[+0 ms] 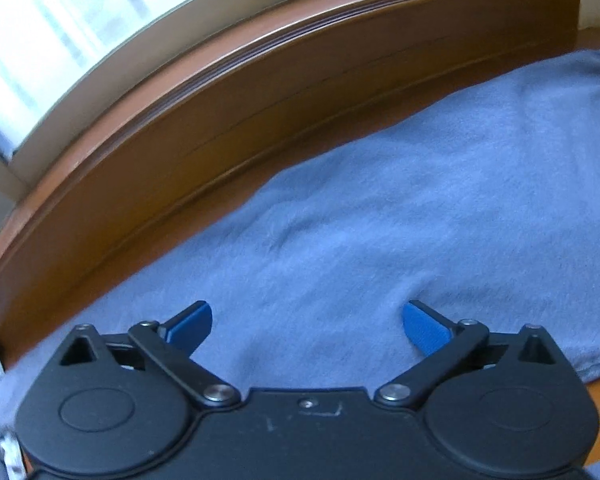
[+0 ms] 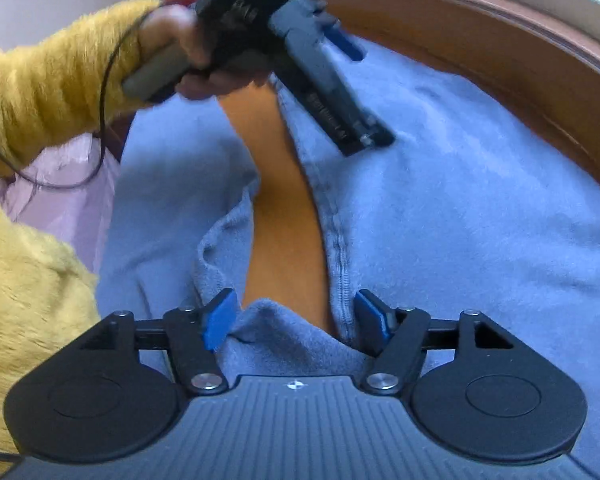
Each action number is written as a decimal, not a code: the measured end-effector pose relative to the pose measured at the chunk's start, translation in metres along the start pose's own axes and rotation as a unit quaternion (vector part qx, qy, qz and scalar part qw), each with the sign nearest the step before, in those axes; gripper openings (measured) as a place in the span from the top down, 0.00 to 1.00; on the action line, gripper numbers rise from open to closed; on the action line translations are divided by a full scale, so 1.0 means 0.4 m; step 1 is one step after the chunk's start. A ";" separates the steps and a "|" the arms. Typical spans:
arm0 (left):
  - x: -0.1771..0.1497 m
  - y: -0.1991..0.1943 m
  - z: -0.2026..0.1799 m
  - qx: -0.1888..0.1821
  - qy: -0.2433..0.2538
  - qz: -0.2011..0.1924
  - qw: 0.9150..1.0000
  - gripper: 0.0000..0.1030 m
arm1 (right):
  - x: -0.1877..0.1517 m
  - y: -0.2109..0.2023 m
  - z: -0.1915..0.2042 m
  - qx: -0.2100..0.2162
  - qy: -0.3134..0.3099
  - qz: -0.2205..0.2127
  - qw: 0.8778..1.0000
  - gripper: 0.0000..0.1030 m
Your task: Fold clothes
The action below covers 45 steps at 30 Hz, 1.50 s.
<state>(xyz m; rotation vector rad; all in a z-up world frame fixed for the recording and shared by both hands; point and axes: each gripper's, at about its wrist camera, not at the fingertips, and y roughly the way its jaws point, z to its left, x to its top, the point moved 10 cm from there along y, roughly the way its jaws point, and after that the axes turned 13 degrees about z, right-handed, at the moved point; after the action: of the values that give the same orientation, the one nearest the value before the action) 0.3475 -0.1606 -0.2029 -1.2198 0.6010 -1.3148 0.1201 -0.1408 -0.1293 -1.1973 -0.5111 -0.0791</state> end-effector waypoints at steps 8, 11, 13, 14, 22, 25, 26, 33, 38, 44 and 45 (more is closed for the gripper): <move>-0.020 -0.016 0.003 0.081 0.016 0.002 0.997 0.00 | -0.090 -0.191 -0.348 -0.219 0.197 -0.090 0.952 0.38; -0.019 -0.011 0.000 0.075 0.000 0.006 0.997 0.00 | -0.145 -0.188 -0.438 -0.255 0.239 -0.069 0.935 0.39; -0.022 -0.007 0.003 0.070 -0.012 0.011 0.997 0.00 | -0.172 -0.178 -0.442 -0.264 0.236 -0.053 0.934 0.39; -0.028 -0.005 0.009 0.066 -0.019 0.013 0.998 0.00 | -0.184 -0.175 -0.437 -0.270 0.234 -0.050 0.933 0.38; -0.059 -0.019 0.085 0.074 -0.074 0.004 0.995 0.01 | -0.182 -0.178 -0.458 -0.304 0.280 -0.056 0.909 0.37; -0.064 0.007 0.143 0.073 -0.131 0.025 0.988 0.02 | -0.176 -0.165 -0.493 -0.324 0.296 -0.061 0.897 0.32; -0.067 0.014 0.161 0.068 -0.150 0.033 0.986 0.02 | -0.187 -0.171 -0.506 -0.323 0.314 -0.064 0.891 0.25; -0.071 0.016 0.178 0.036 -0.192 0.026 0.980 0.00 | -0.235 -0.198 -0.556 -0.333 0.368 -0.079 0.864 0.22; -0.107 -0.001 0.193 0.047 -0.200 0.018 0.979 0.02 | -0.201 -0.191 -0.511 -0.351 0.378 -0.082 0.853 0.29; -0.154 0.016 0.224 0.029 -0.219 0.022 0.975 0.00 | -0.152 -0.194 -0.391 -0.348 0.362 -0.104 0.858 0.28; -0.159 0.020 0.227 0.022 -0.222 0.020 0.975 0.00 | -0.148 -0.190 -0.373 -0.346 0.361 -0.107 0.859 0.28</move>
<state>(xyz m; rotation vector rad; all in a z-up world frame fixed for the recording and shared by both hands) 0.4168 -0.0738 -0.1992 -1.4013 0.2706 -0.9715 0.0937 -0.3163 -0.1280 -1.6758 0.0831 -0.9389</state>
